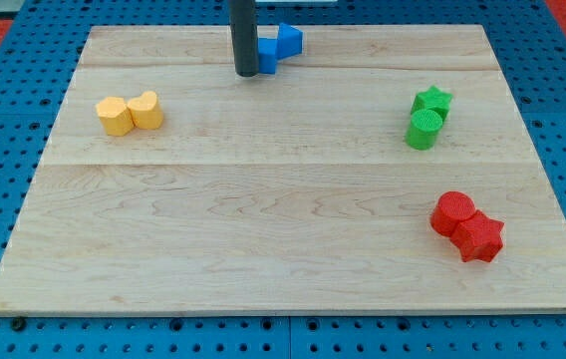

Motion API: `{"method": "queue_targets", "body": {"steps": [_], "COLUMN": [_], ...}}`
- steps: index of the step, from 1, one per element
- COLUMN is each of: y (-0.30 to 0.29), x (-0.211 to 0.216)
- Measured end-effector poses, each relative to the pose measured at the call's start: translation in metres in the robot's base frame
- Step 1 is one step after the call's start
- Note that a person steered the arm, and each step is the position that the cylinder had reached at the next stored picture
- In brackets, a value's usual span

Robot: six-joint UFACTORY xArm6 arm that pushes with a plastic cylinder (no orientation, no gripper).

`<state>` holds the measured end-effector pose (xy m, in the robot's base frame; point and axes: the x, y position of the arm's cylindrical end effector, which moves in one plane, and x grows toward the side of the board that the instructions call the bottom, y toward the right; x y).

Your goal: Separate the yellow heart from the yellow hexagon

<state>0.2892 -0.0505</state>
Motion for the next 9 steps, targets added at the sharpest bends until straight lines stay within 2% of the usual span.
{"method": "queue_targets", "body": {"steps": [2,3,4,5,6,7,8,9], "y": [-0.005,-0.02,-0.05,-0.075,-0.132,-0.226,-0.232,-0.144], "x": [0.034,0.065,0.078,0.124,0.156,0.11,0.088,0.082]}}
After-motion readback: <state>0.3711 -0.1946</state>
